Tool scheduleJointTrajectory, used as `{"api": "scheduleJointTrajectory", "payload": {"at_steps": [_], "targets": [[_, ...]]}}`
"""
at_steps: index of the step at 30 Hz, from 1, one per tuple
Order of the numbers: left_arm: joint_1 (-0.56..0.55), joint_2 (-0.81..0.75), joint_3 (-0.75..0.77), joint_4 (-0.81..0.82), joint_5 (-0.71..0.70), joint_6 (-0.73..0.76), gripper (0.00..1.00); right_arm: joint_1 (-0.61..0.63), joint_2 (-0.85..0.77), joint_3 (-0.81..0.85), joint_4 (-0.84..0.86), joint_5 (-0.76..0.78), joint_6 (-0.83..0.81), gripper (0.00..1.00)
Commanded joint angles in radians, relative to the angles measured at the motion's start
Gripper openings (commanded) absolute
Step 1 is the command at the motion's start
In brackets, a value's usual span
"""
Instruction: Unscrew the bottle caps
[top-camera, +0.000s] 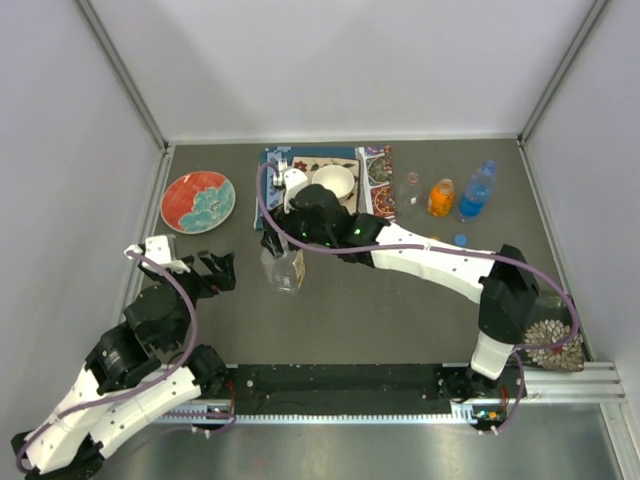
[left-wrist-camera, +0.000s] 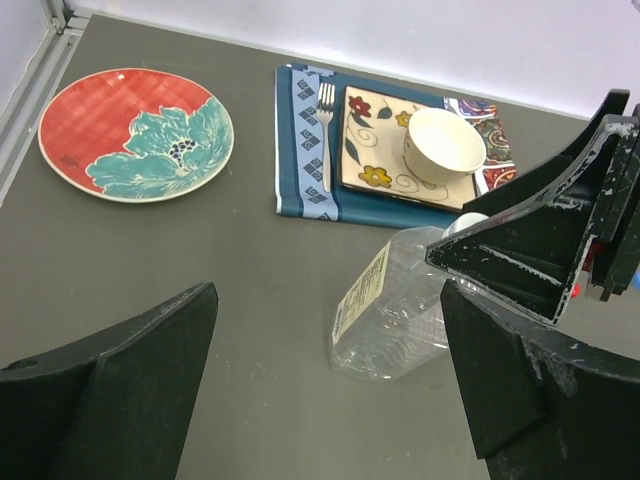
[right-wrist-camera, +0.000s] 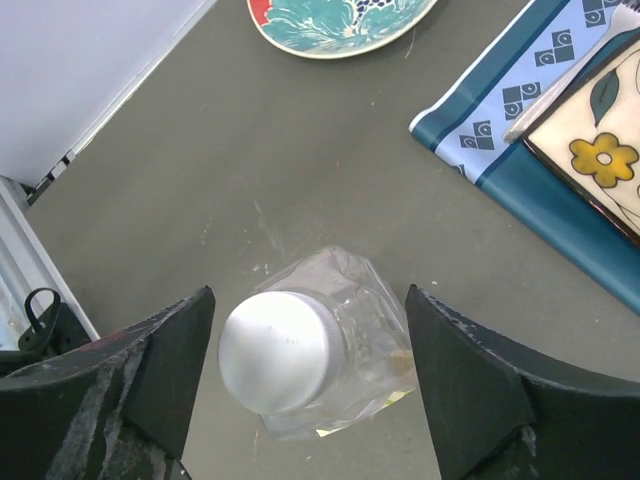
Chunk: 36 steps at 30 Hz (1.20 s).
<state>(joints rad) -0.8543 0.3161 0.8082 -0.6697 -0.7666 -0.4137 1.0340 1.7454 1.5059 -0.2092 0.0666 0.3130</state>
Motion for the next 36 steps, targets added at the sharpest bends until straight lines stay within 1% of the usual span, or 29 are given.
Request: {"api": "scheduleJointTrajectory", "payload": {"at_steps": [1, 6, 9, 10, 12, 13, 15, 16, 18, 21, 25, 26, 27, 30, 32, 33, 34, 35, 36], "targets": [[-0.002, -0.008, -0.015, 0.039, 0.010, 0.012, 0.99, 0.017, -0.017, -0.009, 0.045, 0.022, 0.005, 0.73], [-0.002, -0.008, -0.020, 0.039, 0.018, 0.006, 0.99, 0.021, -0.035, -0.045, 0.057, 0.030, 0.005, 0.64], [0.000, -0.008, -0.023, 0.041, 0.024, 0.003, 0.99, 0.021, -0.047, -0.067, 0.062, 0.039, 0.003, 0.56], [-0.002, -0.006, -0.024, 0.041, 0.027, 0.004, 0.99, 0.021, -0.059, -0.081, 0.065, 0.047, 0.003, 0.50], [-0.002, -0.006, -0.024, 0.044, 0.035, 0.003, 0.99, 0.021, -0.075, -0.096, 0.073, 0.062, 0.003, 0.45], [-0.002, -0.005, -0.024, 0.045, 0.038, 0.004, 0.99, 0.021, -0.086, -0.108, 0.074, 0.067, 0.003, 0.39], [-0.002, -0.003, -0.024, 0.051, 0.047, 0.009, 0.99, 0.021, -0.124, -0.118, 0.074, 0.090, -0.005, 0.34], [0.000, 0.000, -0.024, 0.056, 0.059, 0.012, 0.99, 0.020, -0.141, -0.128, 0.074, 0.094, -0.008, 0.29], [-0.002, 0.008, -0.018, 0.074, 0.075, 0.024, 0.99, 0.021, -0.194, -0.141, 0.067, 0.113, -0.018, 0.23], [0.000, 0.034, -0.014, 0.099, 0.122, 0.046, 0.99, 0.021, -0.273, -0.150, 0.035, 0.131, -0.023, 0.20], [-0.002, 0.087, -0.003, 0.188, 0.240, 0.076, 0.99, 0.012, -0.400, -0.180, -0.008, 0.128, -0.034, 0.15], [-0.002, 0.098, 0.000, 0.203, 0.294, 0.088, 0.99, -0.001, -0.423, -0.184, -0.021, 0.112, -0.032, 0.13], [0.000, 0.109, 0.008, 0.220, 0.324, 0.093, 0.99, -0.015, -0.476, -0.188, -0.039, 0.098, -0.017, 0.09], [0.000, 0.159, 0.045, 0.284, 0.414, 0.101, 0.99, -0.093, -0.552, -0.202, -0.108, 0.006, 0.015, 0.00], [0.000, 0.201, 0.071, 0.329, 0.470, 0.116, 0.99, -0.136, -0.633, -0.228, -0.148, -0.063, 0.020, 0.00], [0.001, 0.213, 0.094, 0.347, 0.542, 0.125, 0.99, -0.173, -0.659, -0.239, -0.159, -0.089, 0.024, 0.00], [0.000, 0.230, 0.100, 0.367, 0.578, 0.130, 0.99, -0.196, -0.714, -0.259, -0.168, -0.111, 0.029, 0.00], [0.004, 0.235, 0.098, 0.401, 0.611, 0.139, 0.99, -0.216, -0.737, -0.268, -0.185, -0.170, 0.032, 0.00], [0.008, 0.239, 0.092, 0.468, 0.707, 0.144, 0.99, -0.263, -0.760, -0.277, -0.196, -0.206, 0.046, 0.00]]}}
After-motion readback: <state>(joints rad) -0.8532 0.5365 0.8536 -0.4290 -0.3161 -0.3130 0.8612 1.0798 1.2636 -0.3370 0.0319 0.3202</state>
